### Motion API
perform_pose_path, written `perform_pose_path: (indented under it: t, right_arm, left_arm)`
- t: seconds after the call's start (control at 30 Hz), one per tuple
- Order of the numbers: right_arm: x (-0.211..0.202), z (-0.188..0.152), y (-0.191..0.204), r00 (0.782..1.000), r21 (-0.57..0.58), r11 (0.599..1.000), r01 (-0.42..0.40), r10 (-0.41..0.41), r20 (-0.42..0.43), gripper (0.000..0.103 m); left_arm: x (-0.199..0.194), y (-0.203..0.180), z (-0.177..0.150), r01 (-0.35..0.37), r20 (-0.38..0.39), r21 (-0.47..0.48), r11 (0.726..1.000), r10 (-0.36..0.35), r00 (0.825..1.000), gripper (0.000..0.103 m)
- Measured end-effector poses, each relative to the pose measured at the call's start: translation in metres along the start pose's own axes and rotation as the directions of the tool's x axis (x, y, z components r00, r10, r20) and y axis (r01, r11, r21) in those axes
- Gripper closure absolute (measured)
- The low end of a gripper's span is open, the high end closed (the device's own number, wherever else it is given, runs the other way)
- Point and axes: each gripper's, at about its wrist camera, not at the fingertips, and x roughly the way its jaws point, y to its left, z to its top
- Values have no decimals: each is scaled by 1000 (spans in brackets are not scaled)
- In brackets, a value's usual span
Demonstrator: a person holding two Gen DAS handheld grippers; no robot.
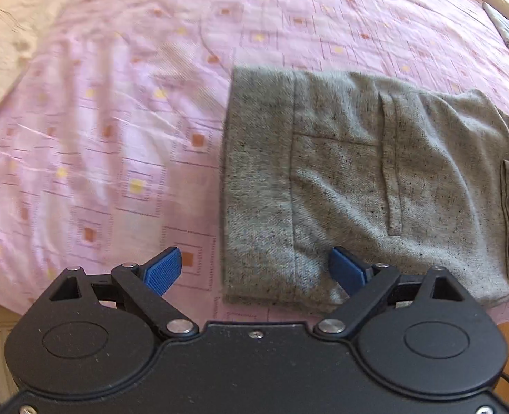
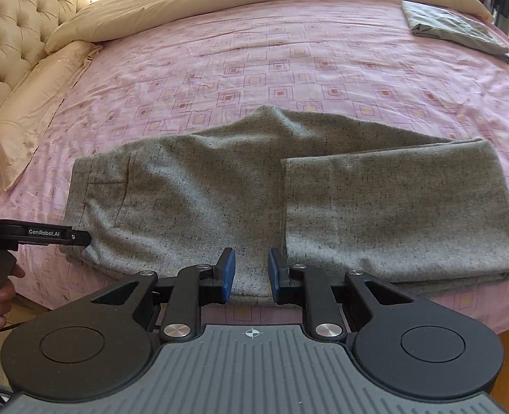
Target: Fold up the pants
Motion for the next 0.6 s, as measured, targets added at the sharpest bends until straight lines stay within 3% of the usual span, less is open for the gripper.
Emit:
perform_pose_path:
  t: [0.13,0.43,0.6]
  right_arm:
    - [-1,0,1,1000,13,1000,25,-25,-13,83]
    - [-5,3,1,998,71,995,68,-67,-19,83]
    - [1,2,7,997,72,995,74,-71,-43,83]
  left_arm:
    - [24,3,8,58,-35,-20,998,-59,998,0]
    - [22,8,3,112,43,54,992,-114,993,0]
    - [18,5,-5,98,88,71,993,-105,991,0]
